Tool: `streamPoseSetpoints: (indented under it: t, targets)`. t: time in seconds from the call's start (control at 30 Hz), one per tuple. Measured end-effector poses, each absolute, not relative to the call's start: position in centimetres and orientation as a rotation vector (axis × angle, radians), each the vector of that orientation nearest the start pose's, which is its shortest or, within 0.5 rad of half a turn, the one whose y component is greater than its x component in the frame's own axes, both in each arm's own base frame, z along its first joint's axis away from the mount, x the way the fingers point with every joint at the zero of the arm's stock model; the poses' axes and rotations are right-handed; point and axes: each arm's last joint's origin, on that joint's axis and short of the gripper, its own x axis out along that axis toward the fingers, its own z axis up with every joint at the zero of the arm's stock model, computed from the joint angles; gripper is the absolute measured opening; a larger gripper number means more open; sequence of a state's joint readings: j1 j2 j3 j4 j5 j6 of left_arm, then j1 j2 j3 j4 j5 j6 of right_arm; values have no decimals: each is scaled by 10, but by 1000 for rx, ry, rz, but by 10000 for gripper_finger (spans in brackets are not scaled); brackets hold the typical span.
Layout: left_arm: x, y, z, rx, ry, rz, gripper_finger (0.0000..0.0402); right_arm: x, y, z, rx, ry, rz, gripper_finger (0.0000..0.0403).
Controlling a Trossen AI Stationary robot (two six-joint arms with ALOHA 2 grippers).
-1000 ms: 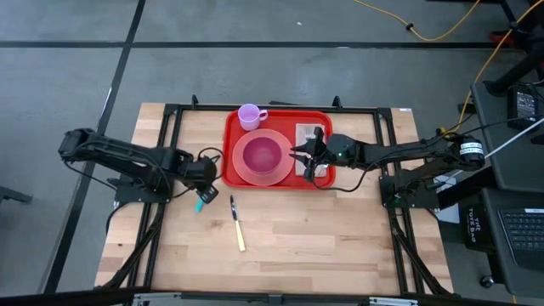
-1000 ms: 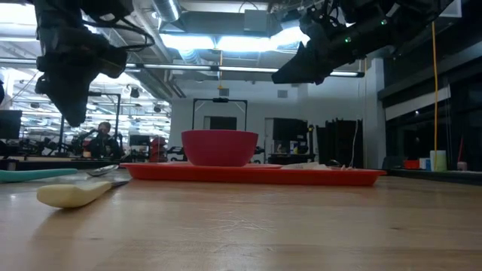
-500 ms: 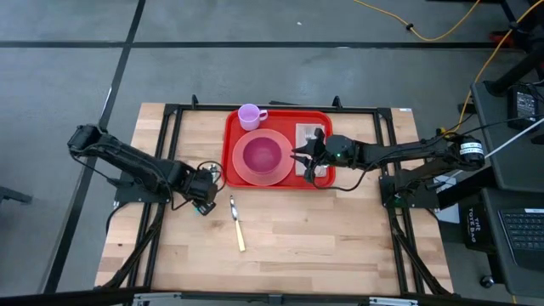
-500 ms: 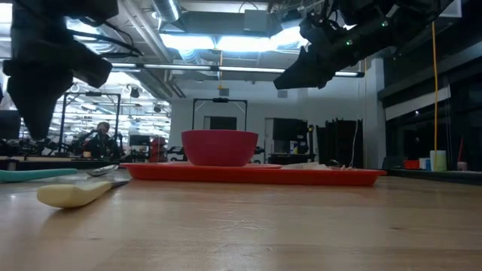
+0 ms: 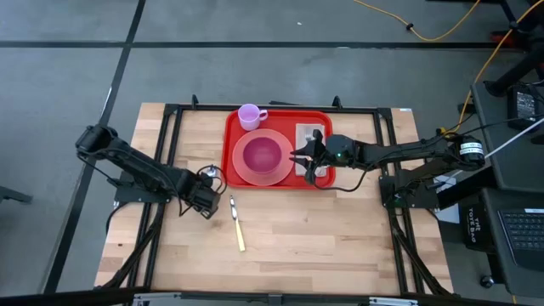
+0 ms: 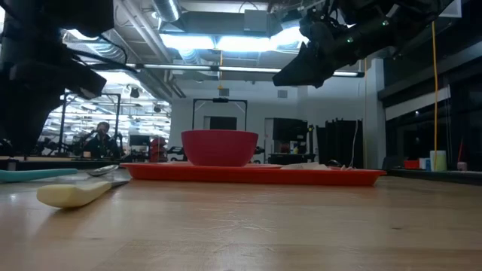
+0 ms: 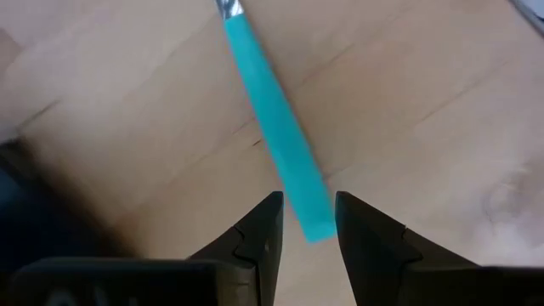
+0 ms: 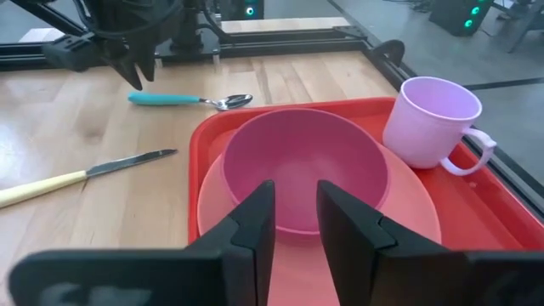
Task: Set up tray
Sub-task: Put the blue spoon on top of the brown napkin to the left of the orange fork
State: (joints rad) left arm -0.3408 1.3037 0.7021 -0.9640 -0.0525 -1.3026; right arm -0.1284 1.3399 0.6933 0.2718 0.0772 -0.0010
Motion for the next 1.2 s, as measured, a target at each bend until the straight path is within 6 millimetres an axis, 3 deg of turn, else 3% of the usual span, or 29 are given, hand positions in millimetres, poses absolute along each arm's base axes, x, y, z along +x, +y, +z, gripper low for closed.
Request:
streamPoseSetpoints:
  t: [0.43,0.87,1.2]
  targets:
    - [169,-60,143,-814,1389,791,104,279,-38,225,9,376,-201,94]
    - [170,-60,144,-811,1381,789,104,279,-38,225,9,377,-200,94]
    - [186,-65,162,-772,1343,672,109,278,-38,225,9,381,-200,94]
